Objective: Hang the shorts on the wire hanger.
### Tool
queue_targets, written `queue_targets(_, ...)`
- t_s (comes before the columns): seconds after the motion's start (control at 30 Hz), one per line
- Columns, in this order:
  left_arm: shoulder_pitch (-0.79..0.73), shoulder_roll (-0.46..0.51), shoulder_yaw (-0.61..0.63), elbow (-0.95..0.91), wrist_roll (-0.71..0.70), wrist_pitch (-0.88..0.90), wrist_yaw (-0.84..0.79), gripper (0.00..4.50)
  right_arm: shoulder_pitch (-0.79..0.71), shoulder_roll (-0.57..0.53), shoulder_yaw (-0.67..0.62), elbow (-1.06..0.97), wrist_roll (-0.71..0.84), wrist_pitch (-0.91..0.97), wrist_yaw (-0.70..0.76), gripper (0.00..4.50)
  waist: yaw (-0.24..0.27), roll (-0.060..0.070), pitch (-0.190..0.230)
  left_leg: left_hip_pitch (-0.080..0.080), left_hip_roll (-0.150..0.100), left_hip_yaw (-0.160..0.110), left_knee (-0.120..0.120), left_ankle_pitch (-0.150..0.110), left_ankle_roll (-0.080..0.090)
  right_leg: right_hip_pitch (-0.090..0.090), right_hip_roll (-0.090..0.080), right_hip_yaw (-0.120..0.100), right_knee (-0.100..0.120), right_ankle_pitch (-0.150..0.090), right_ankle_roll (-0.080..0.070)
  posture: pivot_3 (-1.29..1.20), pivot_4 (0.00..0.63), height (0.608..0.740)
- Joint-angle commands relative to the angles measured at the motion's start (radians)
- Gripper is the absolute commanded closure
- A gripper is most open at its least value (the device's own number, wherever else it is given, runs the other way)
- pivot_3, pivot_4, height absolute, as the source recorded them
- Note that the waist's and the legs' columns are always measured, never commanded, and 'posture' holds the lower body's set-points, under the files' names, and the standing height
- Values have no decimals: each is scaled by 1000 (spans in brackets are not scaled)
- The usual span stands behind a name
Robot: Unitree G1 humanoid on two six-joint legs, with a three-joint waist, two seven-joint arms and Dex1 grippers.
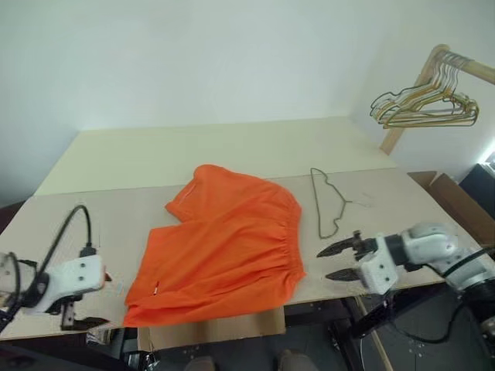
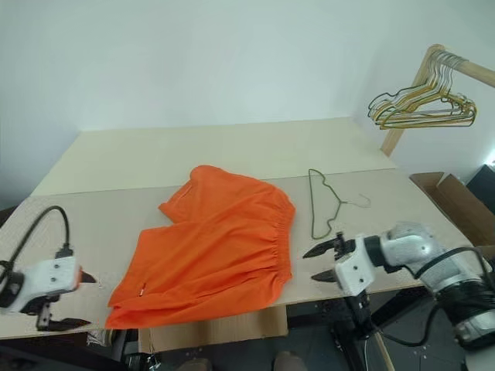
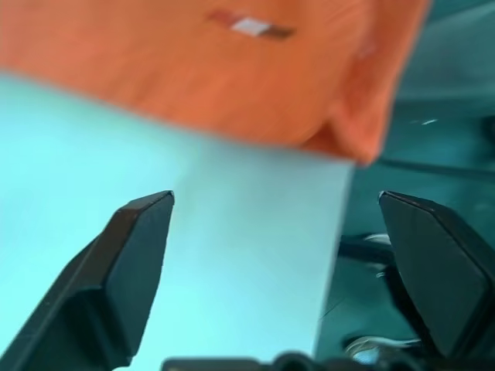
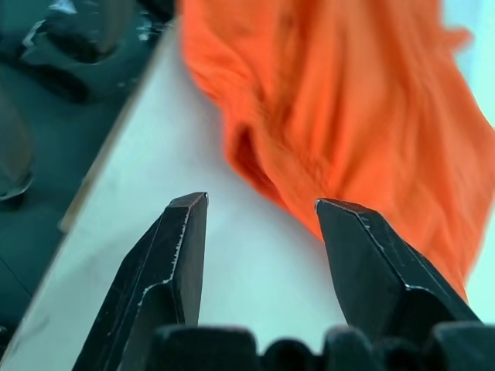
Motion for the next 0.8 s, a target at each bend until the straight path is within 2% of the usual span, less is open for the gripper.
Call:
queue_targets(0.03, -146, -89, 50, -12, -180, 17, 17, 18, -51, 6, -98, -34, 75, 283, -40, 1815, 1, 0, 0, 0, 1, 0, 0, 0, 0, 0, 0, 0, 0, 0, 0, 15, 0, 740)
queue_targets(0.17, -295, -233, 7, -41, -351, 90, 48, 18, -138, 89, -126, -63, 61, 759, -185, 1815, 0, 0, 0, -1, 2, 1, 1, 0, 0, -2, 1, 0, 1, 3, 5, 10, 0, 740)
queue_targets(0.23, -320, -279, -21, -55, -379, 105, 64, 18, -194, 122, -98, -98, 29, 1046, -241, 1815, -3, 1, 0, -2, 2, 1, 1, 0, -1, -3, 3, 0, 1, 3, 5, 3, 0, 740)
queue_targets(0.43, -366, -424, -79, -124, -512, 174, 130, 18, -251, 399, -211, -77, 38, 1527, -596, 1815, 0, 1, -1, -5, 2, -1, 0, -2, -3, -5, 5, 0, 2, 3, 5, -15, 0, 740)
queue_targets(0.53, -375, -441, -99, -148, -536, 196, 141, 18, -261, 492, -275, -47, 35, 1632, -714, 1815, 2, 1, -1, -11, 1, -2, 2, -2, -3, -10, 4, 0, 2, 4, 5, -19, 0, 740)
queue_targets(0.63, -381, -432, -148, -153, -498, 186, 146, 18, -252, 549, -295, -7, 12, 1610, -784, 1815, 1, 2, -1, -19, -2, -3, 3, -1, -4, -17, 2, 0, 3, 5, 7, -17, 0, 740)
queue_targets(0.8, -395, -428, -184, -156, -479, 178, 155, 18, -271, 590, -310, 80, -14, 1596, -838, 1815, -7, 2, -1, -19, -4, -3, 3, -1, -4, -17, 1, 1, 2, 5, 8, -12, 0, 740)
